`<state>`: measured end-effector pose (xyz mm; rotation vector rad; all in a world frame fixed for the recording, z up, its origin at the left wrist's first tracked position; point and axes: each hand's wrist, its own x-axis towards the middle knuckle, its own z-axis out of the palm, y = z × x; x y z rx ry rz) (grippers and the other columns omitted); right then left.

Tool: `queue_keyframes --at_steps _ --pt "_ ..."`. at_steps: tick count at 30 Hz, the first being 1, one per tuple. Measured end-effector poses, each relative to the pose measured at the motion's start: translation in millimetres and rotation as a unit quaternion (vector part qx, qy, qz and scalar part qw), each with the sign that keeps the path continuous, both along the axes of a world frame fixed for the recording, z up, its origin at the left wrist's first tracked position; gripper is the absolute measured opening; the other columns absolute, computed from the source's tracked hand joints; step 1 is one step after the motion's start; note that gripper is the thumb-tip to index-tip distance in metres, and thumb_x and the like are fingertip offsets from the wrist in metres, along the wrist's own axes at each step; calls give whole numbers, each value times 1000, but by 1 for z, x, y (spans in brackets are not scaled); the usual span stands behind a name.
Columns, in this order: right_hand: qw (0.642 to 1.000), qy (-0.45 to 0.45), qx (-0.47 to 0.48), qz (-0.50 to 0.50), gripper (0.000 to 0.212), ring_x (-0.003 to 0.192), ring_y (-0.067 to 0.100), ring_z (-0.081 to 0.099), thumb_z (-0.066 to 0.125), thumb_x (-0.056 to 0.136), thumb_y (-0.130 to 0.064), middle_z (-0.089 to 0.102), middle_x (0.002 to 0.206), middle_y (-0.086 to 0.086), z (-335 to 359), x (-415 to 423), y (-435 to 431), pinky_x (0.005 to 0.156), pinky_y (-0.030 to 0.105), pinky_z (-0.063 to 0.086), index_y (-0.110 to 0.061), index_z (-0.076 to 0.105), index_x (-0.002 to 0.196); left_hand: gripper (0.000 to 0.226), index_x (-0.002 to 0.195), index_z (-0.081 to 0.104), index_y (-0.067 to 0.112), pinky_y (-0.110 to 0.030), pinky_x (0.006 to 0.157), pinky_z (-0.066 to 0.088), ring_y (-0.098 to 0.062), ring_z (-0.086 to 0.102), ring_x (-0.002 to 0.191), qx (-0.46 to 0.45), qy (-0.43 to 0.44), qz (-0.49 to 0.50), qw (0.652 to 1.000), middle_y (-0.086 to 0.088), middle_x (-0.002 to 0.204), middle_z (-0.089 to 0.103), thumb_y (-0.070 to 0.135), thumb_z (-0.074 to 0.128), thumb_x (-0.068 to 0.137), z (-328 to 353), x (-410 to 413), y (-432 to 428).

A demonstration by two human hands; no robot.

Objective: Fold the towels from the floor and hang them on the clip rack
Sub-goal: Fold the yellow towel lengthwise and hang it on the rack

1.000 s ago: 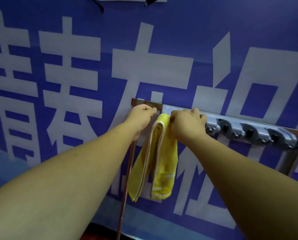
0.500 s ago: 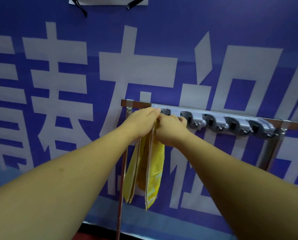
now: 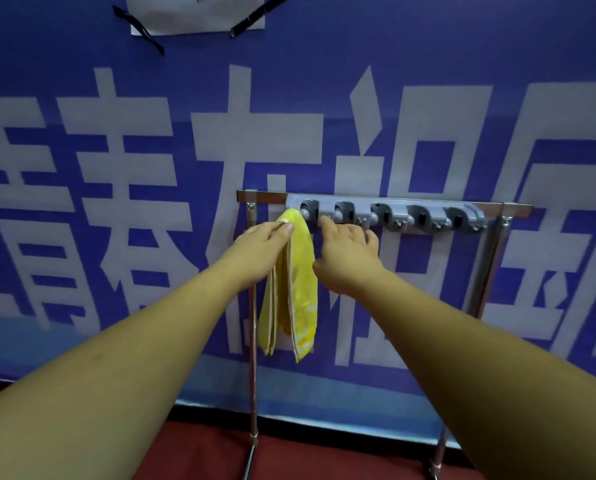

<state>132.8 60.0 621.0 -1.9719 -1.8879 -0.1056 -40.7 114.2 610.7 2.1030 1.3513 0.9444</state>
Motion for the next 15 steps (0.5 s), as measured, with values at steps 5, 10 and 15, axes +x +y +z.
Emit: queue_keyframes --at_steps 5,10,15 --pt "996 29 -59 -67 62 140 38 40 59 95 -26 53 144 16 -11 22 -78 116 54 28 -18 34 151 73 161 41 19 -50 118 41 -31 46 147 -4 81 11 997 -10 163 42 68 36 107 -8 6 -84" --pt "987 54 -121 -89 65 132 41 48 59 99 -30 58 138 18 -63 38 -152 107 53 40 -16 31 156 81 168 26 17 -51 128 29 -33 30 159 -33 168 -15 985 -11 175 24 68 39 106 -59 19 -161" --pt "976 80 -188 -73 67 125 41 57 62 98 -32 56 144 18 -154 39 -198 106 54 49 -14 33 155 90 167 30 18 -54 126 33 -34 34 157 -85 224 -37 970 -12 173 29 75 43 99 -152 28 -206"
